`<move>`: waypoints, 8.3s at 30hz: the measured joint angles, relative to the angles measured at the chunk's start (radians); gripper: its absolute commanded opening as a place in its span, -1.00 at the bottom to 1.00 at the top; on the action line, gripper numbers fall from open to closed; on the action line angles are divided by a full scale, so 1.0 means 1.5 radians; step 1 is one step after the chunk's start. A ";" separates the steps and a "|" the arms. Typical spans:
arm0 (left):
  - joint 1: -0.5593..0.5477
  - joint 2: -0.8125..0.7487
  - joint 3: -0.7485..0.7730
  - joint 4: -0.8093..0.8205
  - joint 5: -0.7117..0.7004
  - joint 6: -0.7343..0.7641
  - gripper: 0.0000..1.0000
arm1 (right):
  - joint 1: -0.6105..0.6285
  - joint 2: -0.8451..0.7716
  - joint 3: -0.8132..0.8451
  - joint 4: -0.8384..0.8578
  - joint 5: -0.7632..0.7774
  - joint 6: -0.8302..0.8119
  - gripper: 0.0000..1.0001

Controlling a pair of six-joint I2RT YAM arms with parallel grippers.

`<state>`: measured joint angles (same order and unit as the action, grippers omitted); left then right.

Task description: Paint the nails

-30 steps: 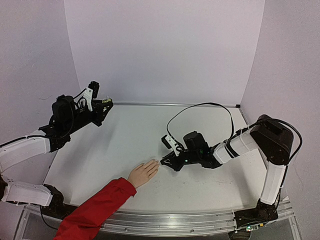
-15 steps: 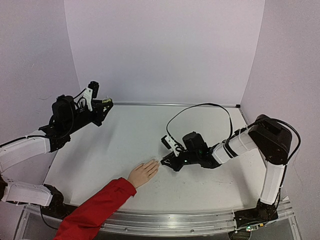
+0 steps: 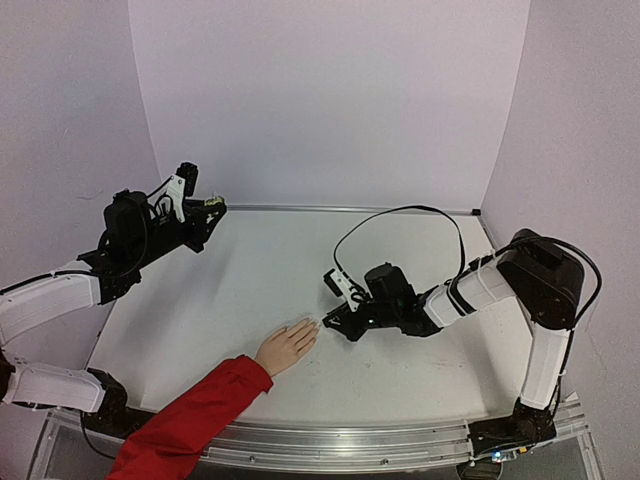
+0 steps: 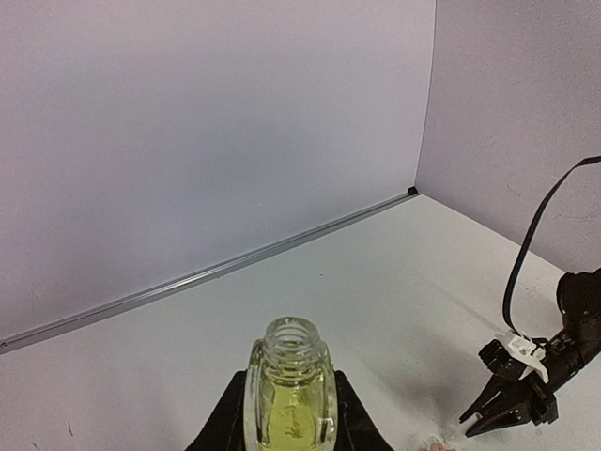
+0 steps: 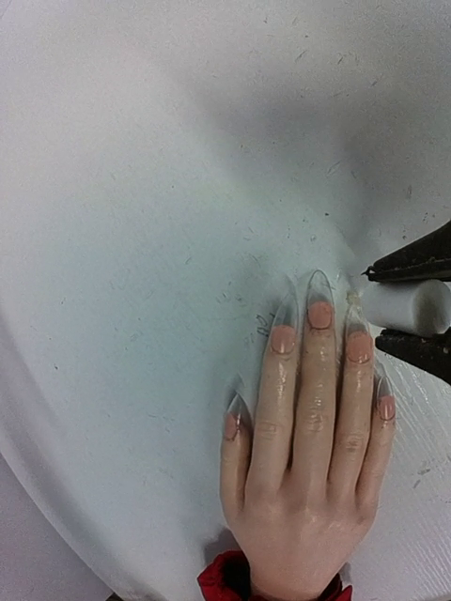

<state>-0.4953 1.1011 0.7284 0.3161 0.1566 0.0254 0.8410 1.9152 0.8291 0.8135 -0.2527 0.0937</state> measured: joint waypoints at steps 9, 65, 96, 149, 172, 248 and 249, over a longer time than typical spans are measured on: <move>0.000 0.000 0.000 0.000 0.000 0.000 -1.00 | 0.000 -0.028 -0.027 0.008 0.004 -0.001 -1.00; 0.000 0.011 0.000 0.000 0.001 0.000 -1.00 | 0.008 -0.010 -0.007 0.006 -0.004 -0.010 -1.00; 0.000 0.011 0.000 0.000 0.001 0.001 -1.00 | 0.009 -0.025 -0.023 0.016 -0.030 -0.010 -1.00; 0.001 0.006 0.000 -0.001 0.052 0.008 -1.00 | 0.009 -0.029 -0.003 -0.009 0.031 0.006 -1.00; -0.060 -0.028 -0.027 -0.028 0.289 0.223 -1.00 | 0.115 -0.208 0.296 -0.314 -0.014 0.049 -1.00; -0.101 0.014 -0.027 -0.095 0.238 0.305 -1.00 | 0.132 -0.107 0.466 -0.416 0.020 0.075 -1.00; -0.102 0.014 -0.027 -0.096 0.238 0.305 -1.00 | 0.133 -0.103 0.467 -0.415 0.020 0.075 -1.00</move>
<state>-0.6483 1.1217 0.6876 0.1726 0.5137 0.4824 1.0401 1.7603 1.5303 0.1905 -0.2234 0.2066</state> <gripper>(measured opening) 0.218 0.136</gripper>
